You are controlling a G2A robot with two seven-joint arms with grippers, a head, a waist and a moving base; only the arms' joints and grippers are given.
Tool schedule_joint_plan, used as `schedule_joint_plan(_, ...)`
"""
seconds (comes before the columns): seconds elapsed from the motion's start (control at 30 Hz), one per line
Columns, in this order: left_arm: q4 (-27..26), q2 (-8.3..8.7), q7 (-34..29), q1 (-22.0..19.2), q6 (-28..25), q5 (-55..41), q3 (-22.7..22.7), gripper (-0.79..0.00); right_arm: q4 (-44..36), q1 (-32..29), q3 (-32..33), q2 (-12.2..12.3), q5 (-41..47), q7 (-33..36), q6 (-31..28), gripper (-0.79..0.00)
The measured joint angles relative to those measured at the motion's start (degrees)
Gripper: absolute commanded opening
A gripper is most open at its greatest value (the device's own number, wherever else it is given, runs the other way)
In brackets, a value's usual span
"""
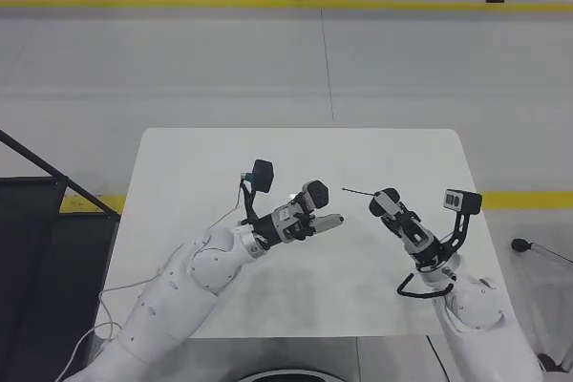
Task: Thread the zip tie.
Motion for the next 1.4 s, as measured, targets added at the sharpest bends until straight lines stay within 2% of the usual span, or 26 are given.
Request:
schedule_joint_plan(0.23,-0.6,-0.24,1.2,0.9,1.1,-0.1,0.5,0.000,-0.4,-0.1,-0.2,-0.1,-0.2,-0.6,0.5,-0.785)
schedule_joint_plan(0.37,0.1,-1.26,5.6,1.2,3.5,-0.1,2.3,0.000,-1.6,-0.5,-1.4,-0.7,-2.1,-7.1,1.9,-0.785)
schedule_joint_plan(0.4,0.3,-1.60,7.4,1.3,3.7,-0.6,2.7,-0.028,-1.7,-0.5,-1.8,-0.9,-3.0,-8.8,2.0,-0.785)
schedule_joint_plan(0.43,0.7,-2.09,10.4,1.4,3.7,-1.1,3.2,-0.145,-1.8,-0.4,-2.5,-1.1,-4.0,-10.9,2.0,-0.785)
schedule_joint_plan(0.53,2.3,-3.36,17.0,1.3,4.0,-1.5,5.1,-0.188,-1.7,-0.3,-3.9,-1.7,-7.1,-15.8,1.9,-0.785)
schedule_joint_plan(0.67,4.7,-4.96,21.7,0.4,3.8,-2.3,7.8,-0.243,-1.6,-0.2,-5.6,-2.2,-10.0,-19.8,2.3,-0.785)
schedule_joint_plan(0.9,8.4,-7.13,22.2,-1.9,3.3,-5.5,10.5,-0.286,-1.6,-0.3,-6.7,-2.8,-14.4,-23.1,3.9,-0.785)
schedule_joint_plan(1.03,9.8,-8.04,22.4,-2.7,3.1,-6.9,10.8,-0.345,-1.7,-0.4,-7.1,-3.0,-15.9,-24.1,4.1,-0.785)
schedule_joint_plan(1.13,10.6,-8.56,22.5,-2.9,2.7,-7.7,10.6,-0.394,-1.8,-0.5,-7.2,-3.2,-16.4,-24.2,4.2,-0.785)
schedule_joint_plan(1.4,11.8,-9.59,20.8,-3.1,1.8,-9.3,10.2,-0.459,-1.9,-0.6,-7.1,-3.4,-17.2,-23.8,4.3,-0.785)
